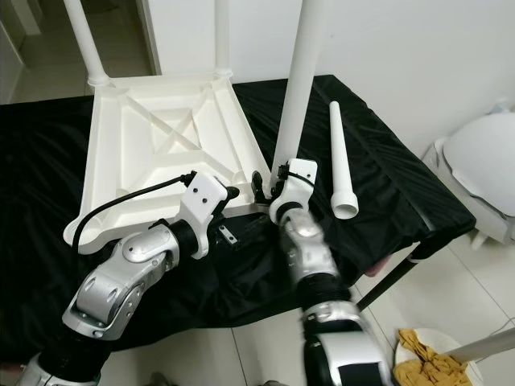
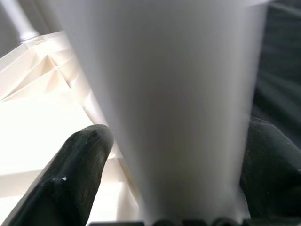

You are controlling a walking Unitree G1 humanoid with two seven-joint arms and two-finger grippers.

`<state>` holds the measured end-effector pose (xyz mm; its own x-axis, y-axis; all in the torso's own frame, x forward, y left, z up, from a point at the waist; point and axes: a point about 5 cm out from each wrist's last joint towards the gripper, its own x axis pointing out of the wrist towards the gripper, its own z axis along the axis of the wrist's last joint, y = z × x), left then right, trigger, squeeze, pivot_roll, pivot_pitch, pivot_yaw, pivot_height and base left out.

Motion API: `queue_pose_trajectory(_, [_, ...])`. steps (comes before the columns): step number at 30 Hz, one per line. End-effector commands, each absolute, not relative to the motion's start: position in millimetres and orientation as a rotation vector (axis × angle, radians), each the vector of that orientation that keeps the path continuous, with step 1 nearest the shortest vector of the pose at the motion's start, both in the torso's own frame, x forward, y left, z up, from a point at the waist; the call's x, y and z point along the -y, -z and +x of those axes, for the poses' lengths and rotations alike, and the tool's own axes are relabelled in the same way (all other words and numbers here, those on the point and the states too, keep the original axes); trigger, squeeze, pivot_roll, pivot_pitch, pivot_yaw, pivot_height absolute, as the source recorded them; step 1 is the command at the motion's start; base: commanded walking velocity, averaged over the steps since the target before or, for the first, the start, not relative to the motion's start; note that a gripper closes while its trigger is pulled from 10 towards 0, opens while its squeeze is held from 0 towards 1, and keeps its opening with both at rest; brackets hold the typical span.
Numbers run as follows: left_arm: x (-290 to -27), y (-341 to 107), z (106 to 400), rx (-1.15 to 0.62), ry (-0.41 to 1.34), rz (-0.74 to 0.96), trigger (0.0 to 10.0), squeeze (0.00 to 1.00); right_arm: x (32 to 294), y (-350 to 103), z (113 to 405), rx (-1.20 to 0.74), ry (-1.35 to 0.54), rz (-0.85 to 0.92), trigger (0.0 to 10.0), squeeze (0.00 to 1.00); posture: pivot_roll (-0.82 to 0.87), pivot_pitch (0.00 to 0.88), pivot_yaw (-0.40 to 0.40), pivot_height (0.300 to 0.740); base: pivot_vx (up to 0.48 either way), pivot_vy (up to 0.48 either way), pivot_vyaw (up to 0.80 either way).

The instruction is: Building children table

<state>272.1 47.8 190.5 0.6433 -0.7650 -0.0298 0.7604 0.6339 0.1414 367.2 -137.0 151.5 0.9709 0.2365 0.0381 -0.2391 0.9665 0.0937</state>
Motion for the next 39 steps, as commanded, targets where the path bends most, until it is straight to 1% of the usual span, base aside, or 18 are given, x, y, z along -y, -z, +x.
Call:
queue_pose_trajectory(1, [-46.4,-192.2,272.5,0.034,0.882,0.138,10.0,0.00,135.8,-154.9,367.6,0.022,-0.314,0.084,10.0,0.00,-0.05,0.042,-0.013,0.740,0.000,0.000,0.00])
queue_pose_trajectory(2, [-46.4,-192.2,272.5,0.034,0.882,0.138,10.0,0.00,135.8,-154.9,367.6,0.022,-0.314,0.084,10.0,0.00,-0.05,0.042,-0.013,0.740,0.000,0.000,0.00])
queue_pose_trajectory(4, [-46.9,-192.6,272.2,0.034,0.882,0.138,10.0,0.00,143.8,-155.2,365.7,0.013,-0.423,0.007,10.0,0.00,-0.06,0.046,-0.011,0.740,0.000,0.000,0.00])
queue_pose_trajectory(5, [-46.9,-192.6,272.2,0.034,0.882,0.138,10.0,0.00,143.8,-155.2,365.7,0.013,-0.423,0.007,10.0,0.00,-0.06,0.046,-0.011,0.740,0.000,0.000,0.00])
queue_pose_trajectory(6, [-46.6,-192.4,271.7,0.034,0.883,0.139,10.0,0.00,147.6,-154.9,364.6,0.009,-0.466,-0.031,10.0,0.00,-0.06,0.048,-0.011,0.740,0.000,0.000,0.00])
queue_pose_trajectory(8, [-46.6,-192.4,271.7,0.034,0.883,0.139,10.0,0.00,147.6,-154.9,364.6,0.009,-0.466,-0.031,10.0,0.00,-0.06,0.048,-0.011,0.740,0.000,0.000,0.00])
queue_pose_trajectory(9, [-46.2,-192.4,270.9,0.034,0.885,0.138,10.0,0.00,153.0,-154.3,364.0,-0.003,-0.506,-0.054,10.0,0.00,-0.05,0.049,-0.012,0.740,0.000,0.000,0.00])
queue_pose_trajectory(10, [-46.2,-192.4,270.9,0.034,0.885,0.138,10.0,0.00,153.0,-154.3,364.0,-0.003,-0.506,-0.054,10.0,0.00,-0.05,0.049,-0.012,0.740,0.000,0.000,0.00])
queue_pose_trajectory(12, [-46.0,-192.6,271.2,0.032,0.887,0.135,10.0,0.00,166.3,-153.0,365.5,-0.034,-0.566,-0.119,10.0,0.00,-0.05,0.051,-0.011,0.740,0.000,0.000,0.00])
queue_pose_trajectory(14, [-46.0,-192.6,271.2,0.032,0.887,0.135,10.0,0.00,166.3,-153.0,365.5,-0.034,-0.566,-0.119,10.0,0.00,-0.05,0.051,-0.011,0.740,0.000,0.000,0.00])
queue_pose_trajectory(15, [-46.1,-193.0,270.8,0.032,0.887,0.136,10.0,0.00,172.7,-152.7,366.0,-0.052,-0.602,-0.154,10.0,0.00,-0.05,0.051,-0.009,0.740,0.000,0.000,0.00])
queue_pose_trajectory(21, [-47.2,-193.3,270.8,0.031,0.887,0.139,10.0,0.00,175.4,-152.9,369.4,-0.061,-0.631,-0.198,10.0,0.00,-0.04,0.049,-0.003,0.740,0.000,0.000,0.00])
queue_pose_trajectory(23, [-48.1,-193.5,271.0,0.029,0.885,0.142,10.0,0.00,173.9,-155.3,371.9,-0.047,-0.644,-0.229,10.0,0.00,-0.03,0.046,-0.004,0.740,0.000,0.000,0.00])
queue_pose_trajectory(33, [-49.8,-194.6,270.0,0.031,0.877,0.146,10.0,0.00,167.1,-159.6,376.6,-0.037,-0.684,-0.258,10.0,0.00,-0.01,0.039,-0.012,0.740,0.000,0.000,0.00])
queue_pose_trajectory(34, [-49.7,-194.3,269.7,0.030,0.875,0.147,10.0,0.00,165.3,-159.7,377.5,-0.038,-0.700,-0.258,3.6,0.00,-0.01,0.036,-0.017,0.740,0.000,0.000,0.00])
queue_pose_trajectory(39, [-49.7,-193.9,269.4,0.030,0.875,0.150,10.0,0.00,164.8,-159.4,377.5,-0.039,-0.705,-0.258,3.6,0.00,-0.01,0.034,-0.017,0.740,0.000,0.000,0.00])
